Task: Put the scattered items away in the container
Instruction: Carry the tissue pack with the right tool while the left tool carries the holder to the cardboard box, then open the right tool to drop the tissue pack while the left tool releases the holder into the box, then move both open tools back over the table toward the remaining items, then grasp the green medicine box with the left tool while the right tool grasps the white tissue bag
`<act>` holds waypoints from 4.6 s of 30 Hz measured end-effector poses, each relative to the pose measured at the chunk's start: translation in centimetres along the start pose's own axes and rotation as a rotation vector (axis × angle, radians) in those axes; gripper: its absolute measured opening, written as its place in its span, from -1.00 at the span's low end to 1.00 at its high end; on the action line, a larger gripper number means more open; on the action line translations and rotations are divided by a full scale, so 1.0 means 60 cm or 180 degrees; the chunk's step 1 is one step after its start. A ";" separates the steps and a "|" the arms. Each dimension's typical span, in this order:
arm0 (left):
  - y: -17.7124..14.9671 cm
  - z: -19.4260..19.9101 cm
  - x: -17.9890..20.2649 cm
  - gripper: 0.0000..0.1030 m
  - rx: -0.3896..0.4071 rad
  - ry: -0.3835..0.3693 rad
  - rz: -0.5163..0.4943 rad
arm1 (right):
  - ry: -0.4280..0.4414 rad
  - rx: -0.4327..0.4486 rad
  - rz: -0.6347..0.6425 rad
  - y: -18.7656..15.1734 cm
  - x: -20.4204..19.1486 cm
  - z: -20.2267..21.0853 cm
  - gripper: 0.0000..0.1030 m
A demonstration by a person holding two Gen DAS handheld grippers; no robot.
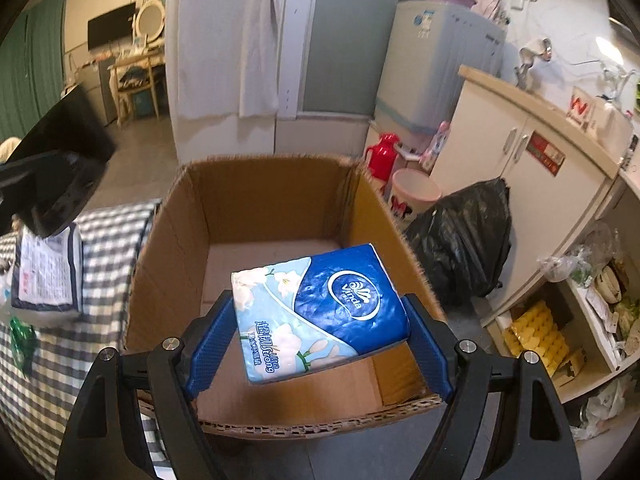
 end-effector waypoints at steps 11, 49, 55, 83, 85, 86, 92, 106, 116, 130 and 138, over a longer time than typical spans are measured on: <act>-0.004 -0.107 0.034 0.00 -0.0378 -0.0179 -0.0039 | 0.0098 -0.0373 0.0014 -0.030 -0.005 -0.061 0.57; -0.051 -0.228 0.077 0.19 -0.1071 -0.0445 -0.0120 | 0.0144 -0.0468 -0.0216 -0.024 0.006 -0.068 0.75; -0.019 -0.192 0.069 0.19 -0.0889 -0.0390 -0.0097 | 0.0080 -0.0254 -0.0281 0.008 0.012 -0.034 0.75; 0.083 0.102 -0.079 1.00 0.0307 0.0387 0.0109 | 0.0086 0.1218 -0.0423 0.149 -0.045 0.217 0.99; 0.080 0.121 -0.093 1.00 0.0336 0.0424 0.0121 | 0.0204 0.1190 -0.0398 0.150 -0.066 0.220 0.99; 0.078 0.128 -0.098 1.00 0.0337 0.0442 0.0129 | 0.0249 0.1181 -0.0400 0.149 -0.073 0.221 0.99; 0.054 0.177 -0.153 1.00 0.0425 0.0668 0.0246 | 0.0420 0.1097 -0.0363 0.143 -0.120 0.212 0.99; -0.016 0.265 -0.313 1.00 0.0406 0.1075 0.0733 | 0.0684 0.0972 -0.0046 0.128 -0.248 0.208 0.99; -0.069 0.338 -0.398 1.00 0.0491 0.1375 0.0945 | 0.0881 0.0964 0.0101 0.127 -0.328 0.231 0.99; -0.137 0.441 -0.481 1.00 0.0529 0.1857 0.1017 | 0.1149 0.0921 0.0399 0.106 -0.442 0.258 0.99; -0.148 0.461 -0.505 1.00 0.0505 0.1940 0.1073 | 0.1189 0.0916 0.0458 0.106 -0.460 0.261 0.99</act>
Point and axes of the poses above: each gripper's, at about its wrist camera, not at the fingertips, and z roughly against the way its jaws point, x to its right, y to its top, the point moved 9 cm from there along -z, roughly the way its jaws point, and after that the axes turned 2 degrees about -z, right-handed, at the moved point
